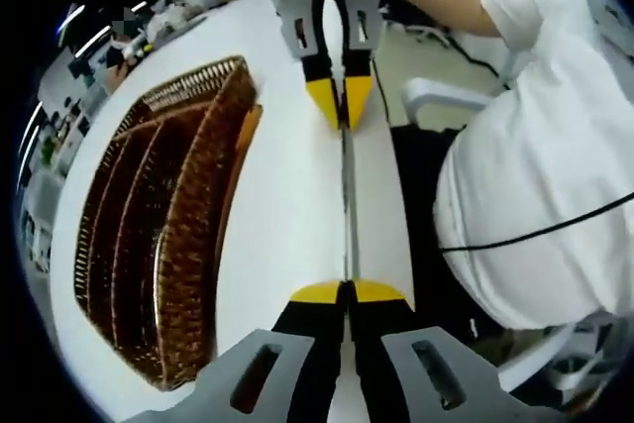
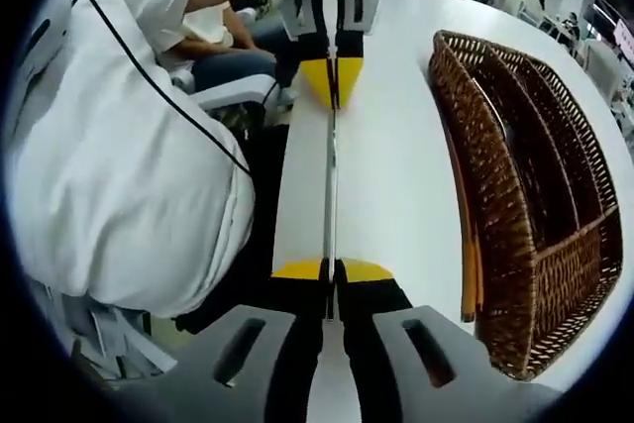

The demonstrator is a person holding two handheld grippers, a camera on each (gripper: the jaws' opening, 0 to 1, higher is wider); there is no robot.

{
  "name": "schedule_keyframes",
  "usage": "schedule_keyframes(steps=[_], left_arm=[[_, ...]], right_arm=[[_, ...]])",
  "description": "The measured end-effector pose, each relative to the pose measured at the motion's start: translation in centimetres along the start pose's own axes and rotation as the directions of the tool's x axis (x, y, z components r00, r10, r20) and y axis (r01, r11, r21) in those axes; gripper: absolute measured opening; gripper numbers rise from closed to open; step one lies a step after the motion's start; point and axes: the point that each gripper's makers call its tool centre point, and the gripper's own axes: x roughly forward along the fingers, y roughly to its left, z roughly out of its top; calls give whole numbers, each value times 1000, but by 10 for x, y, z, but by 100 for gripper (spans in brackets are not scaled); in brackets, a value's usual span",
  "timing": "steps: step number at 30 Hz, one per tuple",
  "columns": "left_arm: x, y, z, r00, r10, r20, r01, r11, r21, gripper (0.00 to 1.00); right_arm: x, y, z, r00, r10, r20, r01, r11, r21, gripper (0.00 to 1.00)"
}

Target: Arrange the knives, forks, and spoons in their matching storage slots by inserting each utensil handle-first until every utensil is classified and aligned in the correct compartment

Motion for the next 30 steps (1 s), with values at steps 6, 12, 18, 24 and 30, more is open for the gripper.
schedule_keyframes(steps=[6, 12, 18, 24, 30], left_arm=[[-9, 9, 2, 1000, 7, 1, -7, 1000, 0, 0], [-14, 17, 4, 1000, 15, 5, -14, 1000, -4, 0], [-22, 26, 6, 1000, 20, 2, -20, 1000, -4, 0], [-29, 35, 8, 1000, 26, -2, -26, 1000, -4, 0], [-32, 43, 8, 1000, 24, -3, -24, 1000, -8, 0]], right_arm=[[-8, -10, 9, 1000, -6, 5, 6, 1000, -12, 3], [-14, -19, 15, 1000, -10, 1, 10, 1000, -19, 3], [-20, -26, 20, 1000, -14, 4, 14, 1000, -24, 3], [-24, -36, 26, 1000, -16, 9, 16, 1000, -26, 3], [-28, -45, 29, 1000, -15, 16, 15, 1000, -14, 3]])
